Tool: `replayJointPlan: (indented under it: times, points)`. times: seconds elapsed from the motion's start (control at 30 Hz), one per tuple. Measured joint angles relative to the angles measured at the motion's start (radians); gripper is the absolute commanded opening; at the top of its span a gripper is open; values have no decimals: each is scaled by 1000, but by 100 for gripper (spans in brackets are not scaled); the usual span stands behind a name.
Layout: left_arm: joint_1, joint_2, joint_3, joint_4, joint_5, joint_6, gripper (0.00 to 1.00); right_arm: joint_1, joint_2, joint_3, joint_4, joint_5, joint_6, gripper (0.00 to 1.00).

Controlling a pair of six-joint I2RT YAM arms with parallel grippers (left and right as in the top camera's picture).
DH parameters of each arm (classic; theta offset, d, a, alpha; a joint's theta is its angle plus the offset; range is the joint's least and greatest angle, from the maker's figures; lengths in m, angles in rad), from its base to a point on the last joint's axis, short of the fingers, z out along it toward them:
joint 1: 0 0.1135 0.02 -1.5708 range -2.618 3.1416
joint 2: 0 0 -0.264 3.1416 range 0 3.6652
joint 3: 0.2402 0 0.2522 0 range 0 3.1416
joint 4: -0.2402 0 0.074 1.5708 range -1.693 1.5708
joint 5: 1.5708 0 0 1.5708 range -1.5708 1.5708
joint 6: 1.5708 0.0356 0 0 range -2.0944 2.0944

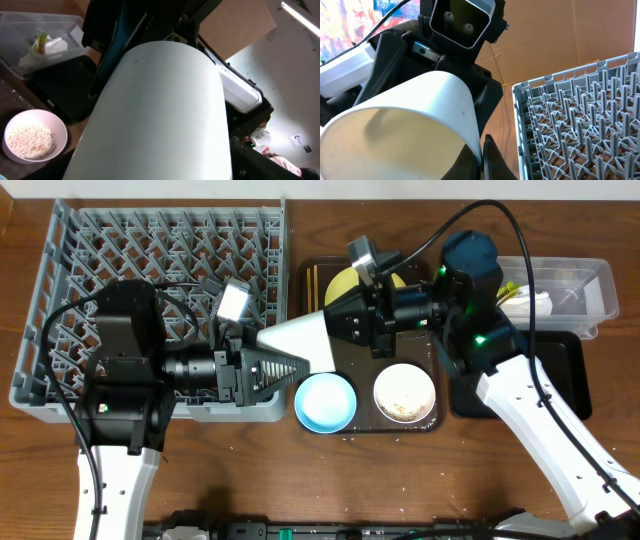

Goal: Sort waste into correct bins and load items into the dishwasher

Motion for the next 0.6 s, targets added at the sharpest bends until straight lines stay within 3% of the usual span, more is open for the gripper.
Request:
replayJointPlan:
  times: [0.13, 0.4, 0.43, 0.53, 0.6]
  points:
    - [0, 1, 0, 3, -2, 0, 59, 0, 0, 3, 0, -4, 3, 1]
    - [-2, 1, 0, 6, -37, 7, 55, -6, 0, 4, -15, 2, 12, 2]
    - [-3, 1, 0, 6, -46, 8, 54, -6, 0, 4, -20, 3, 11, 9]
    - [-7, 0, 0, 6, -81, 7, 54, -8, 0, 4, -29, 6, 6, 44]
    - [-6, -1, 0, 6, -115, 7, 54, -11, 0, 4, -29, 5, 6, 57]
